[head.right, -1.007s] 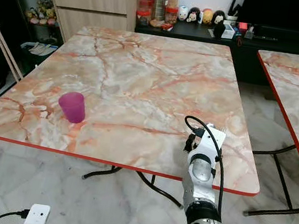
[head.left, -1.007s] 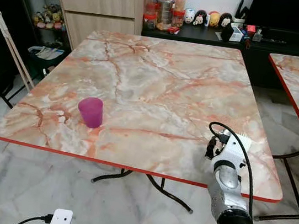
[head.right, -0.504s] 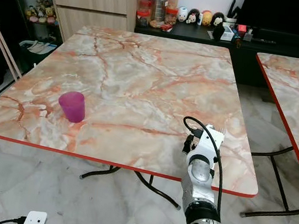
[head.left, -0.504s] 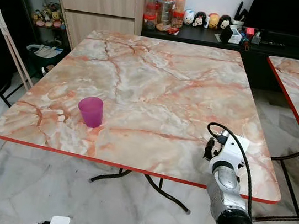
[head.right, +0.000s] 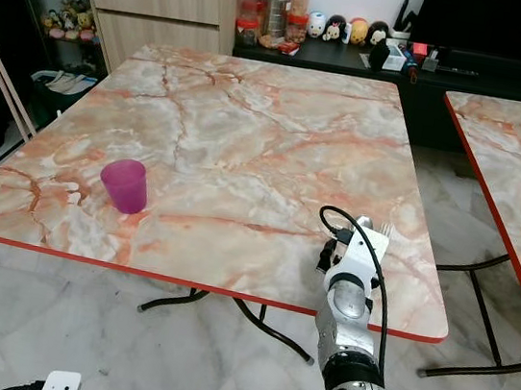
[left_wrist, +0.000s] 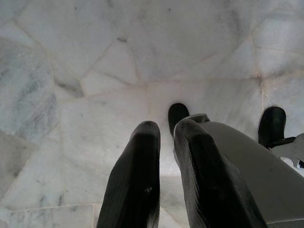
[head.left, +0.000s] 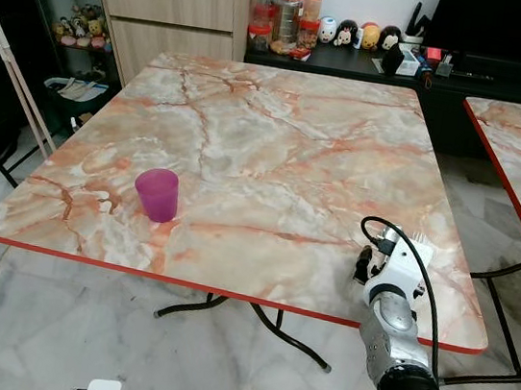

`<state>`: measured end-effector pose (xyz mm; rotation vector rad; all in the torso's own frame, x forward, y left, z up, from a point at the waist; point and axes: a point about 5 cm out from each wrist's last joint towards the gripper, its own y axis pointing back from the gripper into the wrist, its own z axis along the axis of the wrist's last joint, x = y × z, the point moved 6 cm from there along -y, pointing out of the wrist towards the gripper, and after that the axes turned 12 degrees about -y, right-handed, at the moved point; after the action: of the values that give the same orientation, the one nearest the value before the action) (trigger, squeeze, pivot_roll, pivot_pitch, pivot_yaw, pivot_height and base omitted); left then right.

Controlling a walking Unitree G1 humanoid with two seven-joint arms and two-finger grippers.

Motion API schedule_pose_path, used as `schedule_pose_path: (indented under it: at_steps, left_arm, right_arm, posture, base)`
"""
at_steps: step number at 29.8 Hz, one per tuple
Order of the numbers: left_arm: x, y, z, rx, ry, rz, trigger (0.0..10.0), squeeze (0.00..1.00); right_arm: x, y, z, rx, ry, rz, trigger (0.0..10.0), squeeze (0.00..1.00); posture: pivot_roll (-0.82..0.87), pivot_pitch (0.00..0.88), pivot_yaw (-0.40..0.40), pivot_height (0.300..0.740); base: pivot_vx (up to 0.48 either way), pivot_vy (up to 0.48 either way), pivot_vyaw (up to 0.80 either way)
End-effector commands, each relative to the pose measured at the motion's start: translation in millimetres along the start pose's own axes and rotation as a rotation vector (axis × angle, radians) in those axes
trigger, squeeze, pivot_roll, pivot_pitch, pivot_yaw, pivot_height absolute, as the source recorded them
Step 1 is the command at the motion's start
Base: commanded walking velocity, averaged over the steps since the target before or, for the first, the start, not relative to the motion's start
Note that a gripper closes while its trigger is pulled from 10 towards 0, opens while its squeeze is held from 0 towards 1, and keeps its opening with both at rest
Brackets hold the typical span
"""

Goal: Setting the table

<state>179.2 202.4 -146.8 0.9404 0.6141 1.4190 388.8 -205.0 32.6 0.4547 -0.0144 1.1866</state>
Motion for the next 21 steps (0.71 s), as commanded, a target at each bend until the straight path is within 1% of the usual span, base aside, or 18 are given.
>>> schedule_pose_path:
  at_steps: [1, 2, 4, 5, 6, 8, 15, 16, 17, 18, 19, 20, 21]
  left_arm:
    - [5.4, 1.2, -3.9, 0.003, 0.006, 0.015, 10.0, 0.00]
    - [5.6, 1.3, -4.3, 0.003, 0.005, 0.015, 10.0, 0.00]
    - [5.8, 1.4, -4.8, 0.005, 0.004, 0.015, 10.0, 0.00]
    - [5.8, 1.4, -4.9, 0.005, 0.004, 0.015, 10.0, 0.00]
    - [5.7, 1.4, -4.9, 0.005, 0.004, 0.015, 10.0, 0.00]
    - [5.2, 1.2, -4.4, 0.005, 0.004, 0.015, 10.0, 0.00]
    - [3.0, 0.6, -2.0, 0.002, 0.011, 0.012, 10.0, 0.00]
    - [2.7, 0.5, -1.9, 0.002, 0.011, 0.011, 10.0, 0.00]
    - [2.2, 0.5, -2.0, 0.005, 0.012, 0.009, 10.0, 0.00]
    - [1.9, 0.4, -2.1, 0.006, 0.011, 0.007, 10.0, 0.00]
    - [1.8, 0.4, -2.1, 0.006, 0.011, 0.007, 10.0, 0.00]
    - [1.8, 0.4, -2.1, 0.006, 0.012, 0.007, 10.0, 0.00]
    - [1.8, 0.4, -2.0, 0.006, 0.012, 0.006, 10.0, 0.00]
  right_arm:
    - [0.6, -1.0, -3.2, 0.027, -0.012, -0.013, 9.0, 0.00]
    - [-0.1, -1.2, -3.7, 0.032, -0.010, -0.018, 8.5, 0.00]
    - [-1.2, -1.4, -4.5, 0.039, -0.011, -0.026, 8.6, 0.00]
    - [-1.7, -1.4, -5.5, 0.046, -0.015, -0.028, 9.3, 0.00]
    - [-1.9, -1.5, -6.2, 0.050, -0.018, -0.028, 9.3, 0.00]
    - [-3.0, -1.6, -7.8, 0.060, -0.025, -0.032, 10.0, 0.00]
    - [-5.2, -1.6, -12.3, 0.086, -0.026, -0.042, 10.0, 0.00]
    - [-4.9, -1.7, -12.3, 0.087, -0.027, -0.041, 9.8, 0.00]
    - [-3.5, -1.7, -12.3, 0.088, -0.031, -0.036, 6.5, 0.00]
    - [-2.4, -1.7, -12.5, 0.090, -0.033, -0.032, 2.4, 0.00]
    - [-2.2, -1.7, -12.5, 0.090, -0.033, -0.031, 0.2, 0.00]
    - [-2.2, -1.7, -12.5, 0.090, -0.032, -0.031, 0.2, 0.00]
    - [-2.0, -1.8, -12.5, 0.091, -0.033, -0.030, 0.0, 0.00]
  posture:
    - [-0.06, 0.000, 0.006, 0.740]
    - [-0.06, 0.000, 0.008, 0.740]
    - [-0.06, 0.000, 0.007, 0.740]
    - [-0.06, 0.000, 0.006, 0.740]
    - [-0.06, 0.000, 0.006, 0.740]
    - [-0.06, 0.000, 0.004, 0.740]
    - [-0.06, 0.000, -0.001, 0.740]
    - [-0.06, 0.000, -0.001, 0.740]
    - [-0.06, 0.000, -0.001, 0.740]
    - [-0.06, 0.000, -0.001, 0.740]
    - [-0.06, 0.000, -0.001, 0.740]
    - [-0.06, 0.000, -0.001, 0.740]
    - [-0.06, 0.000, -0.002, 0.740]
  base:
    - [0.000, 0.000, 0.00]
    - [0.000, 0.000, 0.00]
    - [0.000, 0.000, 0.00]
    - [0.000, 0.000, 0.00]
    - [0.000, 0.000, 0.00]
    - [0.000, 0.000, 0.00]
    - [0.000, 0.000, 0.00]
    - [0.000, 0.000, 0.00]
    - [0.000, 0.000, 0.00]
    - [0.000, 0.000, 0.00]
    - [0.000, 0.000, 0.00]
    - [0.000, 0.000, 0.00]
    - [0.000, 0.000, 0.00]
